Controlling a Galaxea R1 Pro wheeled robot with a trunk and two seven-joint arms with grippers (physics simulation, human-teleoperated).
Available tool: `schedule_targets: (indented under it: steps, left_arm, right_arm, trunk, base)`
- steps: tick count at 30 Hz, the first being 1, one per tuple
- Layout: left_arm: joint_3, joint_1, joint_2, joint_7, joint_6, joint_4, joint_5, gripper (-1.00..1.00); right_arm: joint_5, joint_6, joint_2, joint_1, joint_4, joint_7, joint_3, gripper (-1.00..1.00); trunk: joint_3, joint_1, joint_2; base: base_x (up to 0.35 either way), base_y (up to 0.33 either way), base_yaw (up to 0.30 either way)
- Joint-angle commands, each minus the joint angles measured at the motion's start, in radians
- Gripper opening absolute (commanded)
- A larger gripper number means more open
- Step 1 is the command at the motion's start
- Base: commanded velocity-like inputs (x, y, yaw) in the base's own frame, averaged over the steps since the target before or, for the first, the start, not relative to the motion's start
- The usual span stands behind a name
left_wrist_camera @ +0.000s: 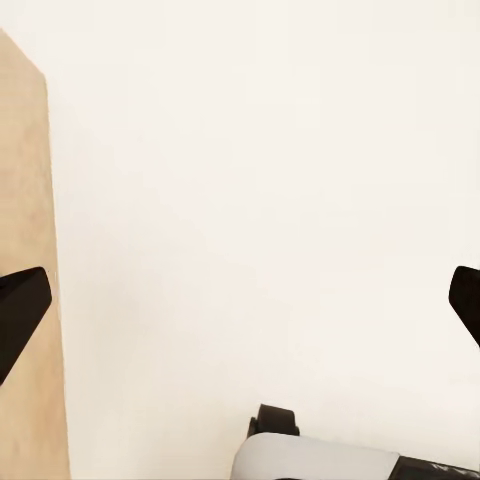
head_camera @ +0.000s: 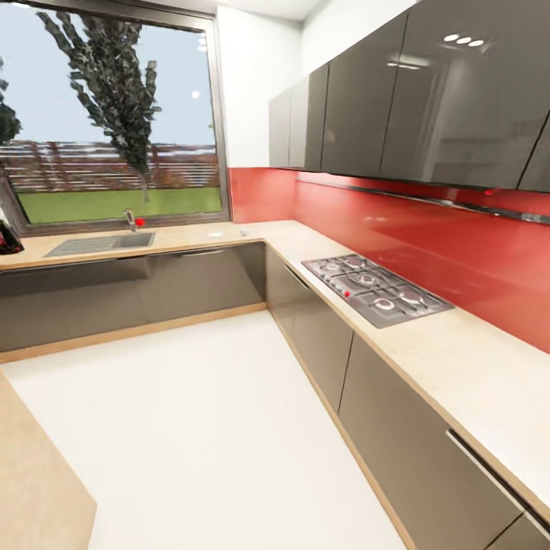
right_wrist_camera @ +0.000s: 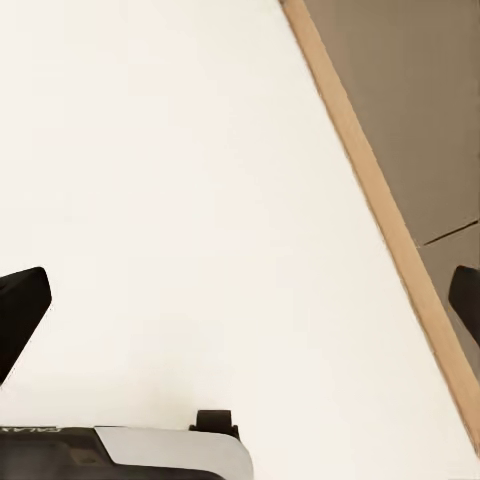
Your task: Set up a coffee station on the kitchen countertop: keep the coffee maker on the countertop, move the bottle of coffee from the kitchen shelf to the counter next to the coffee maker, place a paper coffee filter on top of the coffee maker, put the saucer next to the coffee maker with the coffee cup on the saucer, and place the electric kettle next to the coffee maker.
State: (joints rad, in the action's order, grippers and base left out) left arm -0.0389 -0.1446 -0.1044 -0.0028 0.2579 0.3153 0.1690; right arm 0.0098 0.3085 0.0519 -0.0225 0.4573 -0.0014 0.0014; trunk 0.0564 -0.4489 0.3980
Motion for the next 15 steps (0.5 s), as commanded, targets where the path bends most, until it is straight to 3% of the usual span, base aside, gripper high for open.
schedule_targets:
  steps: [1, 7, 15]
  left_arm:
    - [0.001, -0.001, 0.000, 0.000, 0.003, -0.001, 0.006, 1.00]
    - [0.001, -0.001, 0.000, 0.000, 0.003, -0.001, 0.006, 1.00]
    - [0.001, -0.001, 0.000, 0.000, 0.003, -0.001, 0.006, 1.00]
  right_arm:
    - [0.001, 0.003, 0.001, -0.001, 0.000, 0.000, 0.000, 1.00]
    - [0.001, 0.003, 0.000, -0.001, 0.000, 0.000, 0.000, 1.00]
    - [0.001, 0.003, 0.000, -0.001, -0.002, 0.000, 0.000, 1.00]
  trunk:
    - [0.002, -0.001, 0.002]
    - [0.002, -0.001, 0.002]
    - [0.002, -0.001, 0.002]
  base:
    - [0.336, 0.000, 0.277]
    - [0.336, 0.000, 0.255]
    - [0.336, 0.000, 0.041]
